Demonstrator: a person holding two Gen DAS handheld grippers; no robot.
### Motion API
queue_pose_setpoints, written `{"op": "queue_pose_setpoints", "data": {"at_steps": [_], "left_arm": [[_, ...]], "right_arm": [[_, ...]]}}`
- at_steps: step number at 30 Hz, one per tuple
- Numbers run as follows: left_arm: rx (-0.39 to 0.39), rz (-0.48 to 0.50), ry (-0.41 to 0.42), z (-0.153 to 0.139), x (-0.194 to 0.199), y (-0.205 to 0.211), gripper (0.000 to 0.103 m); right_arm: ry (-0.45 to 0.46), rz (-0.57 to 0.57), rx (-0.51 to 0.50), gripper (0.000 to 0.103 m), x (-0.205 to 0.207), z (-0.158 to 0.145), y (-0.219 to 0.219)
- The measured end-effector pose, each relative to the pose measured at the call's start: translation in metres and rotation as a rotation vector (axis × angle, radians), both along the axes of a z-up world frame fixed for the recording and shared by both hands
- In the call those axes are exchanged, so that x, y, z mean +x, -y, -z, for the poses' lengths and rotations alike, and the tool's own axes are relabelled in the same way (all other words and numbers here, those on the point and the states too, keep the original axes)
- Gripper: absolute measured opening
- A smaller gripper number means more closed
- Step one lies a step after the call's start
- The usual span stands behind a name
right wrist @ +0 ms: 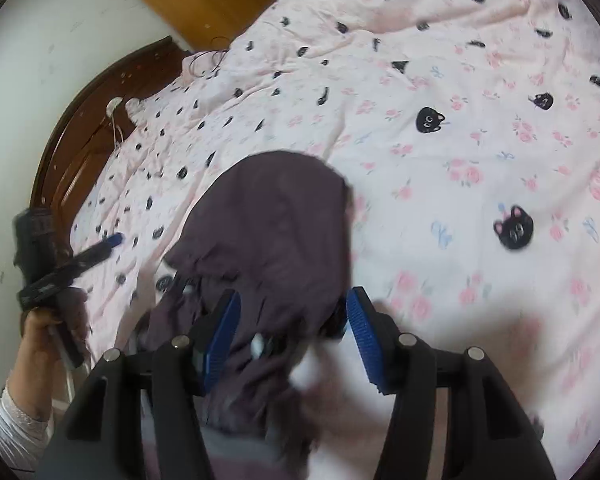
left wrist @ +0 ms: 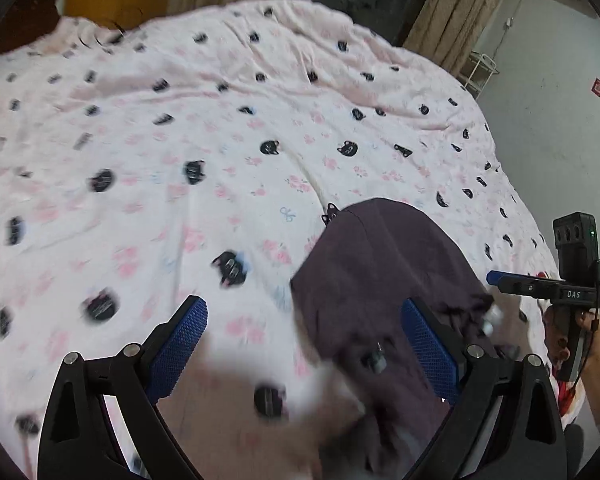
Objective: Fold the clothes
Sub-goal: 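Grasp the jacket hood with the right gripper and lift it, then fold the hood down onto the jacket body with the right gripper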
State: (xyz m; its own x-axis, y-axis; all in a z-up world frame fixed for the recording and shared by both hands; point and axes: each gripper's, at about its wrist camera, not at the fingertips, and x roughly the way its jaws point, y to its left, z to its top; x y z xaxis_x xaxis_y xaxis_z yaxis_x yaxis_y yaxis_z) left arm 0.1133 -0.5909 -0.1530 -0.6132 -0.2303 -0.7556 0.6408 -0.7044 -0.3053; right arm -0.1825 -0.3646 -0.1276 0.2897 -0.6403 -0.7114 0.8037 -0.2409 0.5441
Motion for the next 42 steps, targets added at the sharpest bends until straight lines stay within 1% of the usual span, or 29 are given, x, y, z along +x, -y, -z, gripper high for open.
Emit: {"op": "queue_pose_setpoints", "data": {"at_steps": [2,6,9,11,13,16,19,21,23,25,27,28,29,30,31,32,34,35,37,42], "left_arm": [[0.052,0.016,-0.006,0.015,-0.012,0.016,0.096],[0.108,0.002,0.017,0.046,-0.026,0.043,0.096],[0.191,0.037,-0.020,0.062,-0.033,0.053,0.096],[0.209,0.069,-0.045,0.068,-0.038,0.054,0.096],[0.234,0.092,-0.081,0.072,-0.041,0.057,0.096],[0.289,0.092,-0.145,0.078,-0.042,0.064,0.096],[0.303,0.098,-0.153,0.079,-0.046,0.067,0.096],[0.302,0.108,-0.149,0.079,-0.049,0.065,0.096],[0.319,0.136,-0.160,0.078,-0.054,0.061,0.095],[0.326,0.159,-0.161,0.076,-0.057,0.058,0.086],[0.333,0.182,-0.161,0.074,-0.061,0.054,0.068],[0.336,0.194,-0.162,0.072,-0.063,0.052,0.062],[0.340,0.205,-0.162,0.071,-0.065,0.050,0.047],[0.359,0.212,-0.169,0.071,-0.064,0.051,0.027],[0.378,0.218,-0.177,0.071,-0.063,0.051,0.021],[0.374,0.232,-0.179,0.068,-0.063,0.048,0.016],[0.316,0.262,-0.162,0.058,-0.065,0.039,0.011],[0.295,0.263,-0.170,0.050,-0.063,0.035,0.010],[0.253,0.267,-0.187,0.036,-0.058,0.029,0.010],[0.134,0.311,-0.219,-0.002,-0.037,0.001,0.010]], "right_arm": [[0.036,0.012,0.004,0.057,-0.013,0.009,0.011],[0.099,-0.001,0.025,0.058,-0.029,0.028,0.032],[0.153,-0.015,0.023,0.058,-0.036,0.039,0.045],[0.198,-0.010,0.006,0.058,-0.043,0.044,0.052],[0.226,-0.017,0.000,0.056,-0.045,0.050,0.059],[0.266,-0.029,-0.007,0.049,-0.048,0.057,0.069],[0.301,-0.034,-0.014,0.041,-0.050,0.064,0.078],[0.323,-0.031,-0.017,0.034,-0.051,0.067,0.082],[0.348,-0.026,-0.019,0.027,-0.051,0.069,0.085],[0.368,-0.031,-0.025,0.023,-0.048,0.069,0.088],[0.369,-0.048,-0.037,0.005,-0.043,0.066,0.089],[0.363,-0.057,-0.045,0.005,-0.040,0.063,0.091],[0.357,-0.060,-0.050,0.005,-0.038,0.060,0.091],[0.351,-0.060,-0.054,0.004,-0.037,0.057,0.091],[0.345,-0.061,-0.058,0.004,-0.035,0.054,0.091],[0.341,-0.067,-0.067,0.004,-0.034,0.050,0.090],[0.315,-0.083,-0.083,0.004,-0.031,0.037,0.088],[0.301,-0.089,-0.087,0.004,-0.029,0.031,0.086],[0.266,-0.103,-0.112,0.004,-0.024,0.014,0.082],[0.126,-0.191,-0.181,0.003,0.000,-0.037,0.055]]}}
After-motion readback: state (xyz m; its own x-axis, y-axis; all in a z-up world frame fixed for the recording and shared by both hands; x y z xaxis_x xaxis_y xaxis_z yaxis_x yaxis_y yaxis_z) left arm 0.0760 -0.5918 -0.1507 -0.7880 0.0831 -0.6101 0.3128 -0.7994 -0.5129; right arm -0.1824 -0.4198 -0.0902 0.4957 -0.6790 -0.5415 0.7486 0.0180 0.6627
